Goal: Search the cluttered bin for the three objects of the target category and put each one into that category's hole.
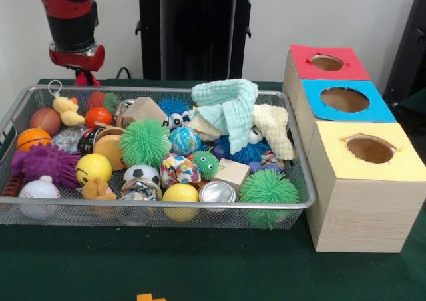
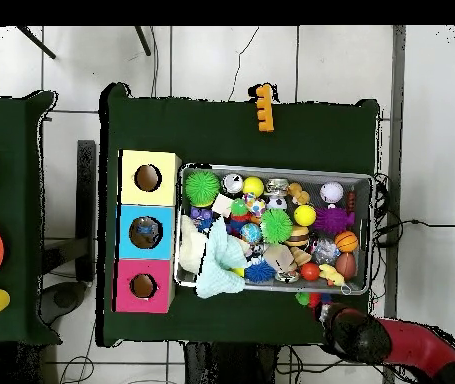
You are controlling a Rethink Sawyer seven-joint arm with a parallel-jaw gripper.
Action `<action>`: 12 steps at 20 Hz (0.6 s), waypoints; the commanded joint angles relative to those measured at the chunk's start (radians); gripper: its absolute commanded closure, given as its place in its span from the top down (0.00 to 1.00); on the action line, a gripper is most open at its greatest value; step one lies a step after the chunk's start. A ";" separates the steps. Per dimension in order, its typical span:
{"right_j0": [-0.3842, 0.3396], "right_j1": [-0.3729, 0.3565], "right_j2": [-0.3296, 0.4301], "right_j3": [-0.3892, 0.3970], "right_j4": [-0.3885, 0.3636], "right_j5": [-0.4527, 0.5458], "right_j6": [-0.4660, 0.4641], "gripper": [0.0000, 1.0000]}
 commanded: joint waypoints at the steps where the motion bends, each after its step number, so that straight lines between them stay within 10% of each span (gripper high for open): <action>1: -0.026 -0.020 0.045 -0.018 -0.021 -0.038 -0.034 0.00; 12: -0.111 -0.203 0.153 0.062 0.096 0.130 -0.165 0.00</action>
